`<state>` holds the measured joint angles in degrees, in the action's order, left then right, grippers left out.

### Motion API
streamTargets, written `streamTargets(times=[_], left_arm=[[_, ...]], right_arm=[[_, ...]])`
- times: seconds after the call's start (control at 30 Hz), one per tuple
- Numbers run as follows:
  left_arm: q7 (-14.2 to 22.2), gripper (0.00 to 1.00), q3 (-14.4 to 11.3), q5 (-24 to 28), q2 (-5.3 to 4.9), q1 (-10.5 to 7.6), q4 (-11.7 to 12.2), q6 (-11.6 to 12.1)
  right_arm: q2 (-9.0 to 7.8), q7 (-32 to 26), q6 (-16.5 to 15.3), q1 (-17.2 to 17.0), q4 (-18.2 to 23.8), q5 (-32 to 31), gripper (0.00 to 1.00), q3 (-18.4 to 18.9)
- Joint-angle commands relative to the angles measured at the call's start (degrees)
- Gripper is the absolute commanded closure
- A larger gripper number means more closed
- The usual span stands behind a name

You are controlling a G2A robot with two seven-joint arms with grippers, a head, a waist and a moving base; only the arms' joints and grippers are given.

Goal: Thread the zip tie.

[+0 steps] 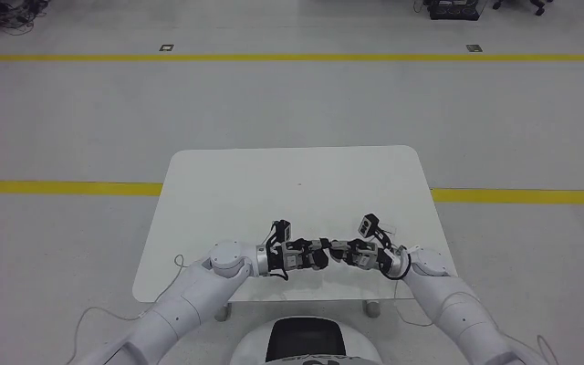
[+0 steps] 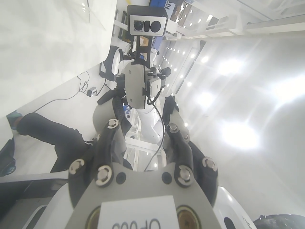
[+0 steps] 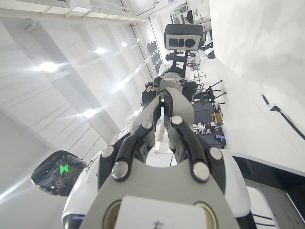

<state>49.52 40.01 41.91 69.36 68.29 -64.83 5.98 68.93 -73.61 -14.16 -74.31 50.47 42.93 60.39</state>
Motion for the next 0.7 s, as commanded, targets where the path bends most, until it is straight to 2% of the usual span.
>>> streamTargets(times=[0.0,0.13,0.23,0.67], left_arm=[[-0.2,0.73,0.0,-0.3,-0.02,-0.03,0.0,0.0],[-1.0,0.82,0.1,-1.0,-0.08,0.02,-0.2,0.2],[-1.5,0.93,0.2,-1.5,-0.14,0.10,-0.5,0.3],[-2.3,0.93,0.7,-2.3,-0.46,0.56,-1.3,0.2]], right_arm=[[-0.02,0.1,0.1,0.0,0.0,-0.2,1.00,0.0],[-0.07,0.1,0.3,-0.1,0.1,-0.5,1.00,0.1],[-0.12,0.0,0.7,0.0,0.2,-0.8,1.00,0.2],[-0.02,0.2,1.9,0.3,0.4,-1.6,1.00,-0.3]])
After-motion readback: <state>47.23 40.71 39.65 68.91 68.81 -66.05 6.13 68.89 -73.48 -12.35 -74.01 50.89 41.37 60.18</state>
